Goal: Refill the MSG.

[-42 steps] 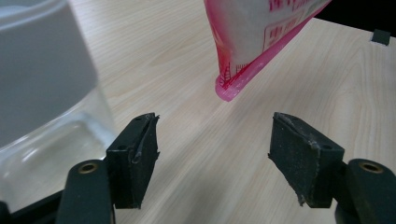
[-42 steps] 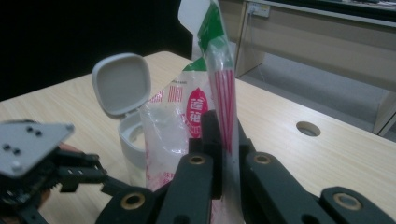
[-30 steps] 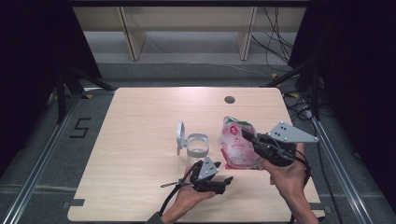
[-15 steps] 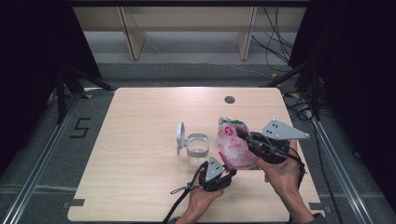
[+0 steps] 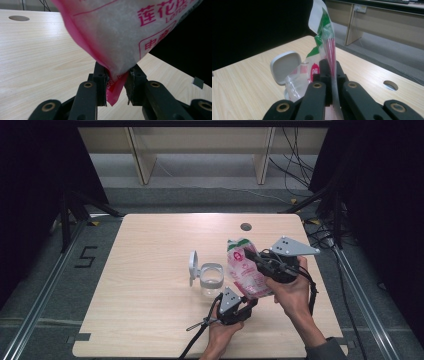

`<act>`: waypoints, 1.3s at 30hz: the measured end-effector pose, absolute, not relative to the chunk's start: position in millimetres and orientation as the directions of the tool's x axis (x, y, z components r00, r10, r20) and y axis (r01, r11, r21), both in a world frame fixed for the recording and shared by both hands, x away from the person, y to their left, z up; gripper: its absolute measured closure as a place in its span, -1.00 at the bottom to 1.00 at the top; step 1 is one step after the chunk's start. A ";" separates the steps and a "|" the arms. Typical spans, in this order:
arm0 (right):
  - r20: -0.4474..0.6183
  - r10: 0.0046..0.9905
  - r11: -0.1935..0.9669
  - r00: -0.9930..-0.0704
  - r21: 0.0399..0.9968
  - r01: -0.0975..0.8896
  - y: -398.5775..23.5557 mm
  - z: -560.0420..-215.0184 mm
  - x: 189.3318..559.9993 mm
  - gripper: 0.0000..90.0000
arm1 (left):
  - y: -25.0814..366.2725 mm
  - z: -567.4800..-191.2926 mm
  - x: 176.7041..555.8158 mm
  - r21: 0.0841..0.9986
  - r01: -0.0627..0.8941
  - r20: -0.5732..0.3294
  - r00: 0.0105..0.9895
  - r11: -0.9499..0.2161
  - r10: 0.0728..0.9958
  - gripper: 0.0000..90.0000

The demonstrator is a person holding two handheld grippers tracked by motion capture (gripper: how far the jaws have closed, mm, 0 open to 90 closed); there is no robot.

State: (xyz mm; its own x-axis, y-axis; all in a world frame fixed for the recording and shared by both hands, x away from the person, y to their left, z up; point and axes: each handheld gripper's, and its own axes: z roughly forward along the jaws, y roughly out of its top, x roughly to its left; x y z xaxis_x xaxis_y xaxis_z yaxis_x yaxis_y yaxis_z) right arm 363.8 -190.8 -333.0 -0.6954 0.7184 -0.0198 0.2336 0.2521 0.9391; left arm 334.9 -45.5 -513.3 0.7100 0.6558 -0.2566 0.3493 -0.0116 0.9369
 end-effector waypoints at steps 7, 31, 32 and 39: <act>-0.031 0.710 0.283 -0.703 0.928 0.244 -174.9 -332.3 372.6 1.00 | -42.5 -514.2 338.2 0.937 0.350 -0.270 0.708 0.009 0.652 0.63; -0.057 0.704 0.331 -0.708 0.908 0.256 -141.6 -338.3 392.8 1.00 | -43.5 -516.9 347.5 0.945 0.321 -0.278 0.710 0.053 0.647 0.65; -0.070 0.695 0.340 -0.716 0.909 0.242 -141.9 -338.4 395.2 1.00 | -43.6 -516.9 347.5 0.947 0.317 -0.270 0.711 0.047 0.649 0.65; -0.064 0.700 0.349 -0.712 0.900 0.262 -138.9 -339.8 399.2 1.00 | -45.6 -516.3 347.6 0.954 0.301 -0.238 0.710 0.020 0.663 0.66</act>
State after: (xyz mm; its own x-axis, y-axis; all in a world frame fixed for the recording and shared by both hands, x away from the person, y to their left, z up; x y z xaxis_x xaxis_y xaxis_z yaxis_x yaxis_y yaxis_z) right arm 399.2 -138.9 -339.8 -0.7115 0.6997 -0.0642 0.2619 0.3488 0.8998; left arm 347.6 -45.6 -516.3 0.7101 0.6628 -0.2375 0.3006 0.0197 0.9535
